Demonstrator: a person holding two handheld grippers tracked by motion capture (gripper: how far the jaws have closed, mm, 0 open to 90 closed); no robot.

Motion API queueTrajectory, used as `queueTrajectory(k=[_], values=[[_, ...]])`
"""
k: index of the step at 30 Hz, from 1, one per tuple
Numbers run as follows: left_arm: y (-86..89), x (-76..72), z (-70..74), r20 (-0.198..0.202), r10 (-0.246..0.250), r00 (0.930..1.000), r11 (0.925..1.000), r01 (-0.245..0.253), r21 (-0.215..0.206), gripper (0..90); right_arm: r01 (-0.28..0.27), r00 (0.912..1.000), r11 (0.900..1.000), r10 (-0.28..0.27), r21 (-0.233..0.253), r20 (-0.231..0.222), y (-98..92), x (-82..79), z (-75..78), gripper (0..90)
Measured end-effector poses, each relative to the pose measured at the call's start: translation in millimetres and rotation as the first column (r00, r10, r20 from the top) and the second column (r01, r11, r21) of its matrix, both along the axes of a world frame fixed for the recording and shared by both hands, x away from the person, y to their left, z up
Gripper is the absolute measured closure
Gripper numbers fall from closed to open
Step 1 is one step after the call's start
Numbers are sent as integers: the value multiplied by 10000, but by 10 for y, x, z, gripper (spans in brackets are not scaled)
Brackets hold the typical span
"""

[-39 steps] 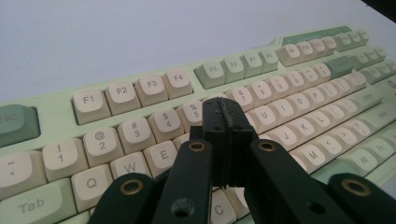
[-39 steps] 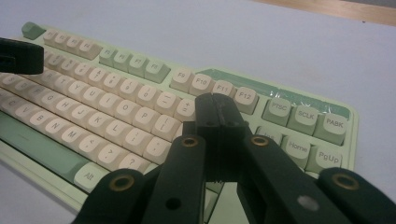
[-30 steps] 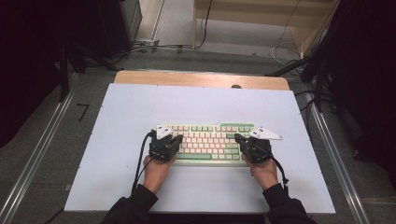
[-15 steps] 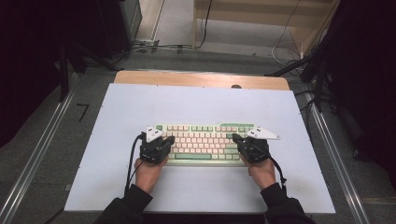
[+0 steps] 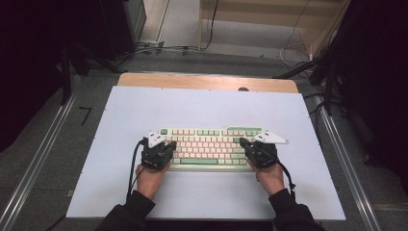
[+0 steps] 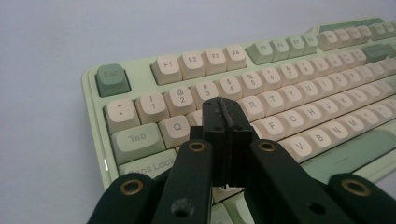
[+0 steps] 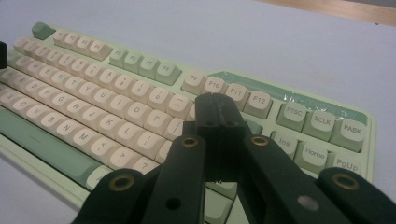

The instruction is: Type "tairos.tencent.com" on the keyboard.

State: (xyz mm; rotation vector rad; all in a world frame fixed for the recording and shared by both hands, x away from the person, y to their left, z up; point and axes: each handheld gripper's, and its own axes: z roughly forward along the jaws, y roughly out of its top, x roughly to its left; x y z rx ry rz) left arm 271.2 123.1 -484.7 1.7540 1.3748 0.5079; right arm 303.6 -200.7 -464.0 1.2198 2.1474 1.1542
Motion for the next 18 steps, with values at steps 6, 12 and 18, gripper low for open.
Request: queueTrajectory(k=[6, 12, 18], values=[[22, 19, -49, -153, 169, 9997, 9998, -168, 77, 900, 3, 10000, 10000, -3, 21, -2, -1, -1, 2, 874], [15, 15, -76, -222, 262, 9994, 9995, -258, 181, 900, 1, 10000, 10000, -1, 26, -3, -3, -3, 4, 874], [7, 11, -76, -191, 309, 9993, 9993, -305, 236, 900, -2, 10000, 10000, 2, 28, 2, -5, -3, 5, 874]])
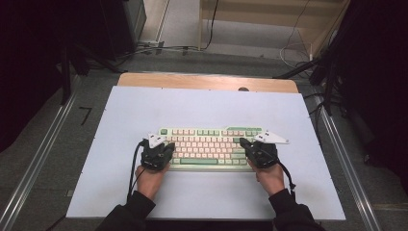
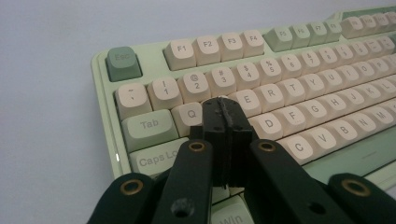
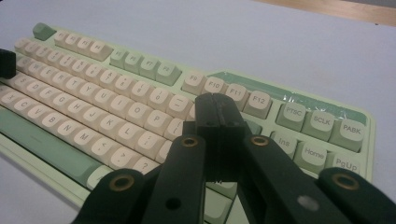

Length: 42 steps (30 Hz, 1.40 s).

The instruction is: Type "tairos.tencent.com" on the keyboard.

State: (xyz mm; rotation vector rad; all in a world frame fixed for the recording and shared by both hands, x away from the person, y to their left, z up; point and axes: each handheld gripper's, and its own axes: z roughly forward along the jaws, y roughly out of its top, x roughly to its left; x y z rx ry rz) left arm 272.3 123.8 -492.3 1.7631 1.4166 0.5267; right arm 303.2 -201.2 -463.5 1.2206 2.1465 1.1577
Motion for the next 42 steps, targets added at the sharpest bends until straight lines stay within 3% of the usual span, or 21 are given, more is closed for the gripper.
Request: queueTrajectory(k=[4, 7, 13, 42], values=[[3, 9, -23, -148, 38, 9999, 10000, -37, 65, 900, -3, 10000, 10000, 3, -4, 1, 0, -1, -1, 874], [9, 5, -20, -138, 77, 9999, 9999, -79, -128, 900, -10, 10000, 10000, 10, -2, 9, 3, -3, 0, 875], [37, -21, 71, 245, 174, 9995, 9991, -164, -399, 900, -52, 10000, 9999, 53, 102, -31, 4, -3, 7, 874], [22, -23, 86, 353, 63, 9994, 9989, -46, -464, 900, -287, 9996, 9995, 287, 142, -10, 120, 10, 16, 874]])
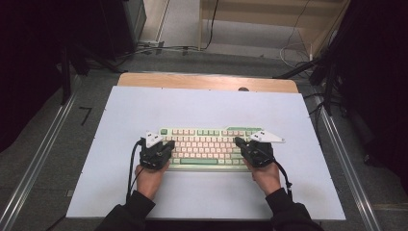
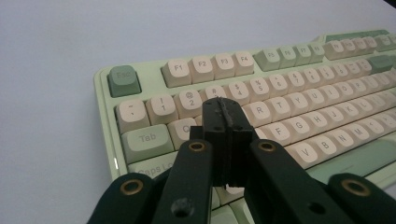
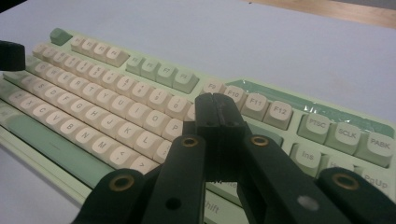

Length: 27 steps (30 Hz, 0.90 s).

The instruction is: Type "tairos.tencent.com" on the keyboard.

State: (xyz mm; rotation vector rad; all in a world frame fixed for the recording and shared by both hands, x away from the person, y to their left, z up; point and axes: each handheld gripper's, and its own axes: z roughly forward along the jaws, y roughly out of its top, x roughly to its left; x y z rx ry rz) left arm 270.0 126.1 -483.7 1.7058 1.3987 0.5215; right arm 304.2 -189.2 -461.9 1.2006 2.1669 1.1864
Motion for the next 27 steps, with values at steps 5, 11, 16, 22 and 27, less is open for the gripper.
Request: queueTrajectory(k=[5, 11, 16, 22, 27], values=[[0, -4, 3, 7, -7, 10000, 10000, 7, -23, 900, -92, 10000, 10000, 92, 8, -22, 48, 8, -3, 874], [-1, -3, 8, 20, -35, 10000, 10000, 35, -74, 900, -301, 9995, 9995, 301, -15, -46, 137, 17, -7, 874], [0, -4, 9, 16, -46, 10000, 10000, 46, -85, 900, -602, 9982, 9982, 602, -50, -59, 250, 5, -5, 874], [3, -4, 9, 12, -29, 10000, 9999, 29, -104, 900, -853, 9963, 9962, 850, -158, -153, 376, 22, -37, 874], [4, -3, 9, 12, -45, 10000, 9999, 45, -114, 900, -851, 9961, 9962, 847, -158, -262, 439, 50, -67, 875]])
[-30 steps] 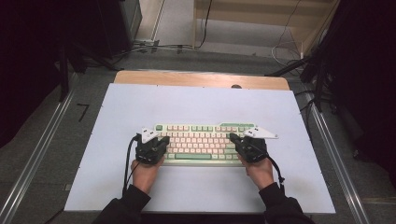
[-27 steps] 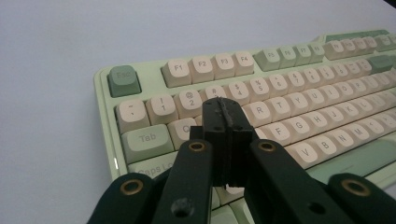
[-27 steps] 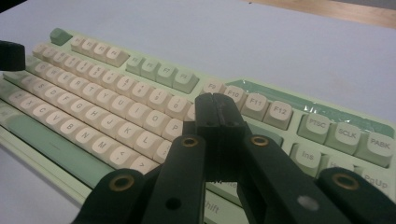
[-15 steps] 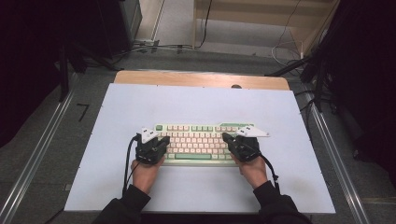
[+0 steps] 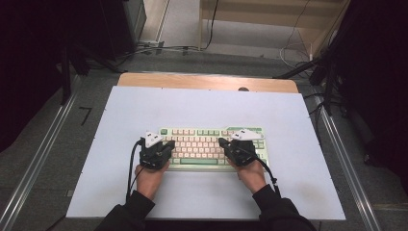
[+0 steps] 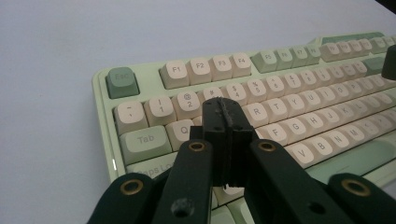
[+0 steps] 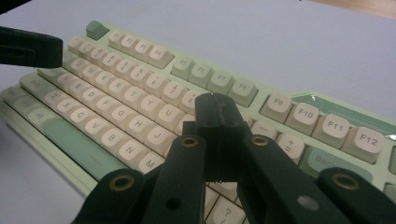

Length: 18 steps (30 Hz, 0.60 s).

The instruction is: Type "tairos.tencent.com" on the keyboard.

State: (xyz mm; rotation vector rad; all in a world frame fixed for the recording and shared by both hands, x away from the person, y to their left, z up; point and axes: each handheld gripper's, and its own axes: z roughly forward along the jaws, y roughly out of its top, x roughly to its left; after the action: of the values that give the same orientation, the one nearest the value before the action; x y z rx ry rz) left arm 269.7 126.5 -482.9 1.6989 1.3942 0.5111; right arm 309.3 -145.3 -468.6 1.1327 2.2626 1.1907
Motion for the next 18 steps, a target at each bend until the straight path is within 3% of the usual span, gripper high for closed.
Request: queueTrajectory(k=[18], values=[[-9, 3, -8, 44, -90, 9999, 9999, 90, 88, 900, -53, 9998, 9999, 51, -105, -200, 165, 61, -78, 874]])
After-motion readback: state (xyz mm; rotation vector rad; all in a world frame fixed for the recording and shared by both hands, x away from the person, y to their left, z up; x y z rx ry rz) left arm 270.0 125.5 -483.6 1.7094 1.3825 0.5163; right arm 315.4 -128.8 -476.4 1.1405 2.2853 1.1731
